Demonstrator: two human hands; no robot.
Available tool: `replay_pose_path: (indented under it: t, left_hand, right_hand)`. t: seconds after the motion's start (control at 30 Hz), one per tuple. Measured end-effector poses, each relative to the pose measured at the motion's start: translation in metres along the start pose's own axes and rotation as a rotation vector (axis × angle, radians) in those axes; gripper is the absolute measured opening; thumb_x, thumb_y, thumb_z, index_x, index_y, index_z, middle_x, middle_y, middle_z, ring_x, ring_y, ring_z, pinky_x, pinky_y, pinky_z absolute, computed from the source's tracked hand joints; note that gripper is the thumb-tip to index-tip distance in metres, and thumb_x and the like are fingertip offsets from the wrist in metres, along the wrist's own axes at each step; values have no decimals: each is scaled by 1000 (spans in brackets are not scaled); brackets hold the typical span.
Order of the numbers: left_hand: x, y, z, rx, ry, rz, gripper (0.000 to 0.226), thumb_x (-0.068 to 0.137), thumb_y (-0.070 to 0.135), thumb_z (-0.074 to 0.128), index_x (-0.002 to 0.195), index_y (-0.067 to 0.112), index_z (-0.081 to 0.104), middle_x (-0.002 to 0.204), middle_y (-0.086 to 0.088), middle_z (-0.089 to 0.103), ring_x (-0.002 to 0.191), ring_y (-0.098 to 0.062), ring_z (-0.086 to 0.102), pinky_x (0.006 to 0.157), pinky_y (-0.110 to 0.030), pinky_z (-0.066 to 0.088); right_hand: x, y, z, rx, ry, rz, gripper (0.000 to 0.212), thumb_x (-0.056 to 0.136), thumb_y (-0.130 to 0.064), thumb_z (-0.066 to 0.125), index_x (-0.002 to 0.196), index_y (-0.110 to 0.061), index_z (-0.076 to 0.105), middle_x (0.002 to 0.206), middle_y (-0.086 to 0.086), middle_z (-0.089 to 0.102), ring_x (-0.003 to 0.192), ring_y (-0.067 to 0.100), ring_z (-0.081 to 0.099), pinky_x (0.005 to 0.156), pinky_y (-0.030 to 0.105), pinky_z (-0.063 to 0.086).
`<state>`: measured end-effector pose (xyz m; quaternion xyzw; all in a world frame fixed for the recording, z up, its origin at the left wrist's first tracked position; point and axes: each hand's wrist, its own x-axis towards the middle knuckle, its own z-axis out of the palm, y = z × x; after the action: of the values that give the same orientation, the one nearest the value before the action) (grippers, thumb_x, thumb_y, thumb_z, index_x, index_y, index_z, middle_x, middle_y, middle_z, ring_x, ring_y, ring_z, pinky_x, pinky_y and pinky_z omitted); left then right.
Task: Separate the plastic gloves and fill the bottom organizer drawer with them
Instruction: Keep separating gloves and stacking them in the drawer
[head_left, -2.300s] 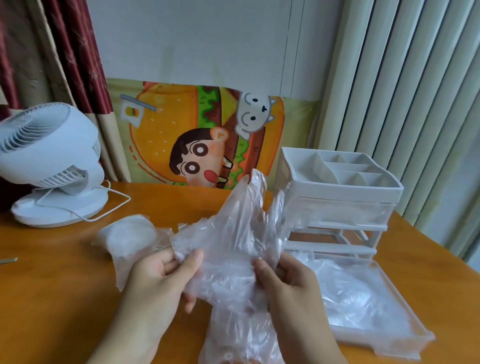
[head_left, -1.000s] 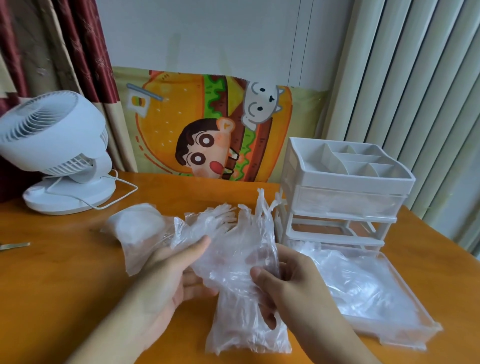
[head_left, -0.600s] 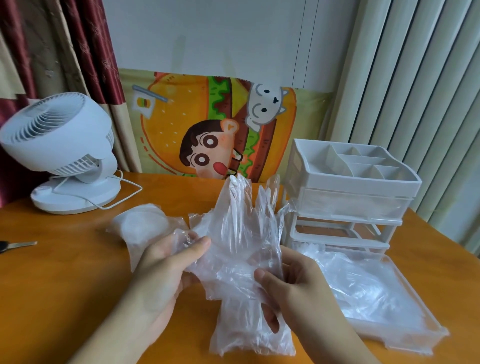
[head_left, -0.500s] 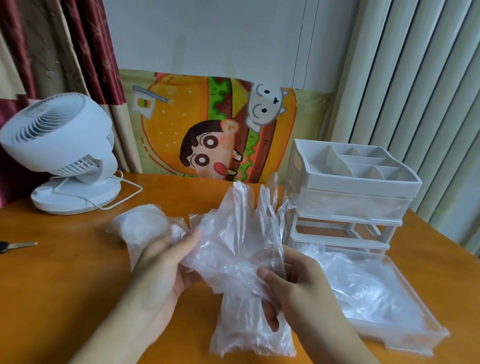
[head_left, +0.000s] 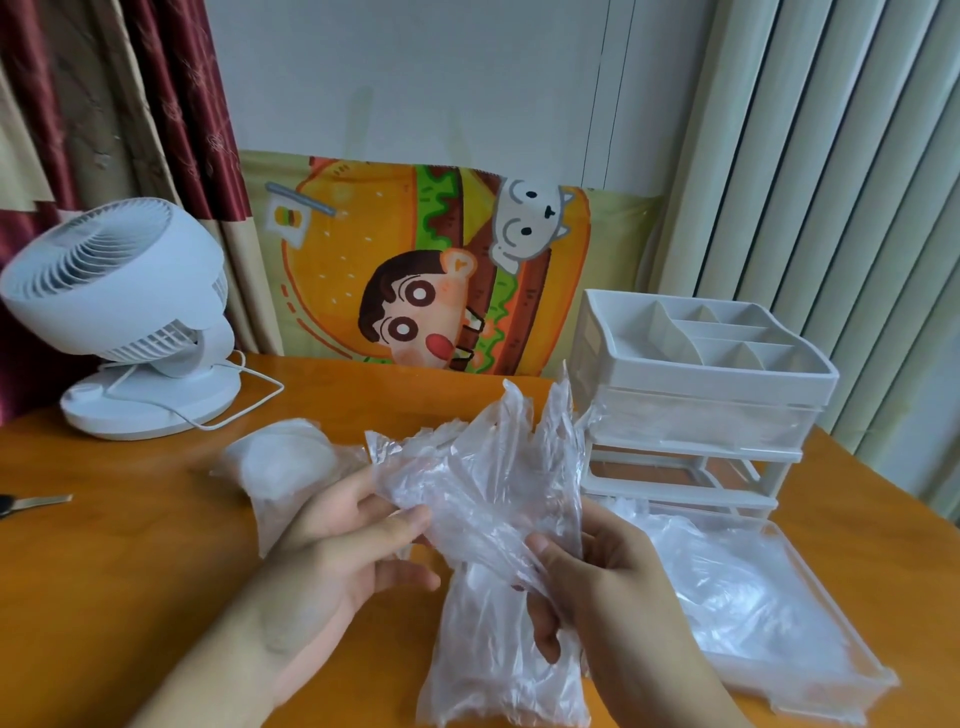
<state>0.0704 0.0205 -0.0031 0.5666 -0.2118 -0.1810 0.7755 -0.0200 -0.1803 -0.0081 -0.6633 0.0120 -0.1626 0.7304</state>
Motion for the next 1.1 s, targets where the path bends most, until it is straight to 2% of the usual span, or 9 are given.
replay_pose_path:
  t: [0.1, 0.23, 0.43, 0.6, 0.73, 0.8, 0.9, 1.0, 1.1]
  left_hand:
    - [1, -1, 0, -26, 3, -16, 51, 81, 11, 85, 129, 16, 70, 107, -18, 75, 89, -29, 73, 70, -36, 61]
    - [1, -2, 0, -81, -56, 7, 55, 78, 6, 75, 131, 21, 70, 119, -16, 73, 102, -29, 72, 79, -32, 61]
    - [2, -6, 4, 162, 75, 60, 49, 82, 14, 83, 127, 30, 69, 121, -2, 76, 115, -26, 71, 93, -46, 57]
    - [4, -6, 7, 287, 239, 134, 34, 98, 3, 62, 119, 29, 72, 99, -5, 79, 85, -33, 74, 68, -41, 63]
    - [4, -5, 5, 299, 330, 143, 18, 101, 23, 59, 107, 27, 76, 89, -8, 78, 78, -32, 75, 60, -37, 62]
    - [5, -5, 4, 280, 380, 119, 21, 99, 35, 60, 98, 24, 78, 87, -12, 78, 77, -34, 75, 59, -39, 62]
    - [5, -2, 5, 163, 446, 103, 26, 102, 32, 57, 93, 22, 80, 86, -19, 76, 70, -38, 72, 51, -38, 58]
    - [8, 0, 2, 22, 506, 44, 35, 105, 41, 51, 106, 15, 74, 89, -18, 78, 65, -34, 69, 49, -36, 55]
    - [9, 1, 0, -35, 449, -66, 50, 104, 53, 42, 114, 13, 70, 95, -17, 79, 78, -39, 72, 53, -37, 59]
  right_hand:
    - [1, 2, 0, 11, -1, 12, 30, 100, 10, 55, 91, -8, 77, 62, 22, 51, 40, 27, 45, 43, 31, 38]
    - [2, 3, 0, 25, 11, 30, 31, 101, 8, 55, 90, -10, 78, 61, 23, 56, 40, 26, 45, 43, 31, 35]
    - [1, 2, 1, 10, -26, 7, 26, 99, 8, 59, 90, -9, 77, 57, 19, 52, 38, 26, 45, 42, 29, 38]
    - [-1, 4, 2, -57, -100, -11, 26, 101, 9, 54, 91, -7, 72, 54, 18, 49, 39, 27, 46, 41, 30, 41]
    - [-1, 5, 3, -80, -119, -16, 23, 99, 6, 58, 92, -10, 73, 53, 18, 50, 37, 26, 47, 40, 29, 41]
    - [-2, 6, 3, -95, -117, -24, 35, 101, 11, 54, 88, -15, 74, 53, 18, 50, 37, 26, 47, 40, 28, 41]
    - [-2, 4, 3, -98, -113, -30, 40, 102, 11, 52, 87, -18, 74, 53, 17, 49, 37, 27, 47, 40, 28, 42]
    - [-2, 5, 3, -107, -102, -27, 39, 102, 12, 52, 87, -16, 73, 53, 16, 49, 38, 27, 47, 40, 29, 42]
    - [-2, 6, 3, -108, -93, -28, 36, 102, 12, 52, 89, -14, 73, 53, 16, 49, 38, 28, 47, 40, 31, 43]
